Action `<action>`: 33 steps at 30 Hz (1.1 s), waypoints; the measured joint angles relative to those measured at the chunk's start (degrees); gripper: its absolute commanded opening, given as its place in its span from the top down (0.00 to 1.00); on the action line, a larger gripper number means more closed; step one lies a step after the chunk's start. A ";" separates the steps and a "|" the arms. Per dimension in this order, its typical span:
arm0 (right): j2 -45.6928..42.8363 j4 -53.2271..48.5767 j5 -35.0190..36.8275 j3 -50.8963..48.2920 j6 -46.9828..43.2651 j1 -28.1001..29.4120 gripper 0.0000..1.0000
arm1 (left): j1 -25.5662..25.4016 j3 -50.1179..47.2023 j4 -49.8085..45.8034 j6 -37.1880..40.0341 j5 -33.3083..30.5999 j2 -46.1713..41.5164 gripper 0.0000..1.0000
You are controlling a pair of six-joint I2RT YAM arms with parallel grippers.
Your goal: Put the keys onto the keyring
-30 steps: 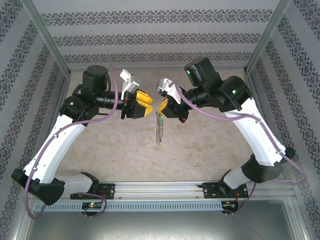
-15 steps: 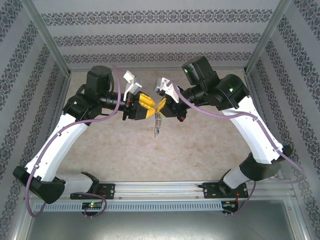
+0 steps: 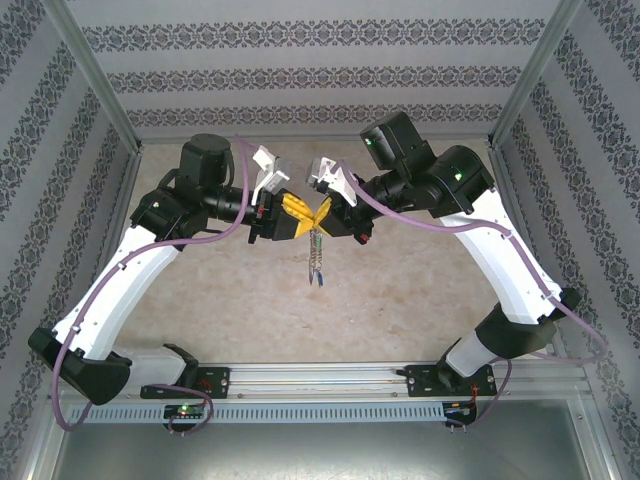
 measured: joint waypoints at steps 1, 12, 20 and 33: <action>0.00 -0.11 0.02 -0.04 0.00 0.00 1.00 | -0.11 0.00 -0.07 0.17 -0.22 0.00 0.82; -0.55 0.59 -0.44 -1.86 0.02 0.00 1.00 | -0.22 0.00 -1.49 1.03 -1.27 -0.02 0.89; -1.33 1.20 -0.61 -2.99 0.07 0.00 1.00 | -0.66 0.00 -1.73 1.70 -1.70 -0.22 1.00; -5.38 7.19 -1.18 -9.14 3.28 -0.04 0.64 | -0.96 -2.25 3.45 -2.45 -2.29 -1.79 1.00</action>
